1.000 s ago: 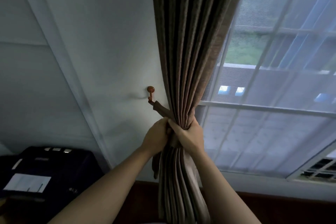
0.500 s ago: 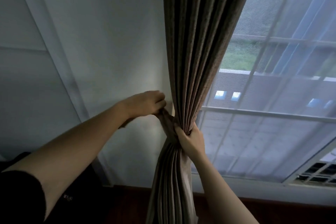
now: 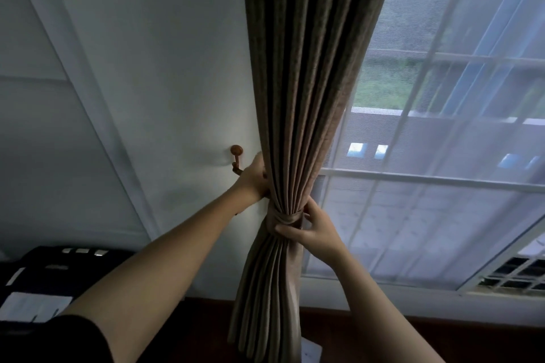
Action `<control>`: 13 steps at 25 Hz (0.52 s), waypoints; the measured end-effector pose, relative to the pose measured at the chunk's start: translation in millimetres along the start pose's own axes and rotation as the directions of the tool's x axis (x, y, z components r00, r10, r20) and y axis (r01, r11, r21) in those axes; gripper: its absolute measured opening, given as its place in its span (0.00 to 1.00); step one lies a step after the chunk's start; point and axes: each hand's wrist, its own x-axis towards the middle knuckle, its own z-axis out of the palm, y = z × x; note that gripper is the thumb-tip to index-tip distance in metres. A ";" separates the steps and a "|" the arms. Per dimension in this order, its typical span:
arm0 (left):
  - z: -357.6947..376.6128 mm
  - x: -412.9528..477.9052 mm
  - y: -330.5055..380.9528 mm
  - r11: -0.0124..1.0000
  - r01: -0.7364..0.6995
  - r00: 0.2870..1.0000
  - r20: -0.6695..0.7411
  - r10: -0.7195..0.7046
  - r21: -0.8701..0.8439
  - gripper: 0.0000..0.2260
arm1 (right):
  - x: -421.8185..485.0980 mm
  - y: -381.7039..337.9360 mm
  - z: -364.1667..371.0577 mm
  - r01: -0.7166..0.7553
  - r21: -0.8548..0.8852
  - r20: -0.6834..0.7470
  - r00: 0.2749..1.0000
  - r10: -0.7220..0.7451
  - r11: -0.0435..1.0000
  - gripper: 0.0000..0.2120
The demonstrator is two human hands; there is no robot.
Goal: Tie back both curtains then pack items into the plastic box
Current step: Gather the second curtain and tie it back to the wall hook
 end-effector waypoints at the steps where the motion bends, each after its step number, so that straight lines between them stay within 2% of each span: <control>1: -1.9 -5.0 -4.6 0.999 0.032 0.998 0.049 -0.033 0.005 0.07 | 0.9 2.1 -2.8 0.010 0.012 0.019 1.000 -0.010 1.000 0.27; 3: -5.7 -12.3 -17.8 0.999 0.021 0.994 0.105 -0.026 0.049 0.09 | 3.3 2.9 -7.4 0.038 0.006 0.027 0.999 -0.038 0.999 0.30; 4: -3.9 -13.9 -22.6 0.994 -0.032 0.993 0.119 0.019 0.107 0.09 | 5.5 2.4 -9.5 0.054 -0.003 0.020 0.998 -0.053 0.999 0.33; 5: -1.6 -16.9 -23.3 0.992 -0.017 0.990 0.138 -0.001 0.128 0.09 | 8.3 1.3 -11.7 0.061 -0.011 0.011 0.998 -0.061 0.998 0.37; 6: 0.2 -18.8 -24.4 0.987 -0.021 0.992 0.125 0.001 0.157 0.09 | 12.0 0.1 -13.9 0.057 -0.026 0.010 0.998 -0.056 0.998 0.40; 8: 7.4 -19.9 -19.5 0.986 0.073 0.997 0.010 -0.076 0.150 0.10 | 19.7 -3.1 -17.4 0.055 -0.079 0.034 0.998 -0.052 0.995 0.44; 9: 9.8 -21.8 -13.0 0.979 0.153 0.988 -0.044 -0.148 0.133 0.12 | 24.0 -4.0 -18.9 0.059 -0.102 0.059 0.997 -0.053 0.993 0.45; 11: 10.2 -28.2 -8.2 0.958 0.250 0.968 -0.067 -0.243 0.138 0.12 | 33.3 -5.5 -21.1 0.038 -0.146 0.106 0.994 -0.022 0.989 0.42; 13: 13.3 -24.8 -14.7 0.965 0.237 0.968 -0.105 -0.226 0.113 0.12 | 39.9 -9.6 -22.8 0.020 -0.196 0.126 0.992 0.006 0.980 0.36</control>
